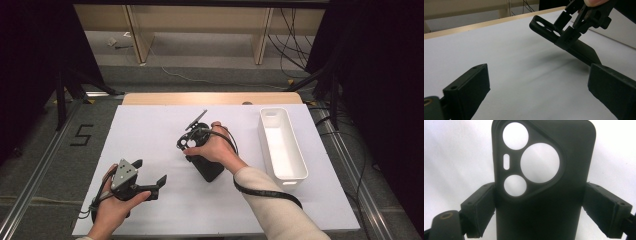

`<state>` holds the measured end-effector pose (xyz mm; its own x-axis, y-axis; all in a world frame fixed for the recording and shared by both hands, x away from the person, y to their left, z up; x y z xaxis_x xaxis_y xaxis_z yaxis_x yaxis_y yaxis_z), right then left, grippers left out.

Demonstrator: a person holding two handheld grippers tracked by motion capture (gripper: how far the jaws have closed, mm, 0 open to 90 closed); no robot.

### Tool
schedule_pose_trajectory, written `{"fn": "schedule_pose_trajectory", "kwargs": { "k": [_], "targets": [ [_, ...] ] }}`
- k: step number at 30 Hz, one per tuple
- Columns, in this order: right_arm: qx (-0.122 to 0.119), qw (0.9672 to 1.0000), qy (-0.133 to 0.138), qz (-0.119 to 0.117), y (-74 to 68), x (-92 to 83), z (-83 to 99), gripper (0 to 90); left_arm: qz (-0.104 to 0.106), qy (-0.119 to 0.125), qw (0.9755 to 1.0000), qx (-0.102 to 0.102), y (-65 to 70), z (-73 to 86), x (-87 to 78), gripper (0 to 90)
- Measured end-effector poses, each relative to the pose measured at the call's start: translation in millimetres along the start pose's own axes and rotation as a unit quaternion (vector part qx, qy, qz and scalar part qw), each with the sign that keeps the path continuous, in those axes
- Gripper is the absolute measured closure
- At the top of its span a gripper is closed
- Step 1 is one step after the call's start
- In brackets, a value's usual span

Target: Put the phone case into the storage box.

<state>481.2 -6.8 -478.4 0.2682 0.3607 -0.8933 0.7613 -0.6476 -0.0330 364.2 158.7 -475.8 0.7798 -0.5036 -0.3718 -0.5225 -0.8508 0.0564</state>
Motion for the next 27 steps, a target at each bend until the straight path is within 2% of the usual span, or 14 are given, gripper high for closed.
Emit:
{"fn": "schedule_pose_trajectory", "kwargs": {
  "k": [9, 10, 23, 27],
  "targets": [
    [0.011, 0.9998, 0.016, -0.003, 1.2, -6.7, -1.7, 15.6, 0.0, 0.0, 1.0, -0.001, -0.2, 0.1, -0.1, 3.4],
    [0.007, 0.9998, 0.02, -0.002, 2.2, -7.6, -2.2, 15.6, 0.0, 0.0, 1.0, -0.001, -0.2, 0.0, -0.1, 3.4],
    [0.017, 0.9967, 0.08, 0.004, 3.7, -22.0, -4.3, 15.7, 0.0, 0.0, 1.0, -0.002, -0.2, 0.4, 0.0, 3.4],
    [0.017, 0.9962, 0.086, 0.004, 4.5, -25.1, -3.4, 15.8, -0.006, 0.005, 0.9999, 0.009, -3.3, -0.8, 0.4, 3.4]
  ]
}}
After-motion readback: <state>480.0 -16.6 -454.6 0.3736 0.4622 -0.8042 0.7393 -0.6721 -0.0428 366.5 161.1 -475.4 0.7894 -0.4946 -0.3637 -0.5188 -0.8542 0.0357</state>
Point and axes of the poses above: each handheld gripper's, and its own axes: x roughly forward along the jaws, z roughly out of its underside, y roughly to its right, the point moved 7 cm from there along x, roughly forward along the jaws, and after that the axes turned 1 degree about y, right-handed, at the moved point
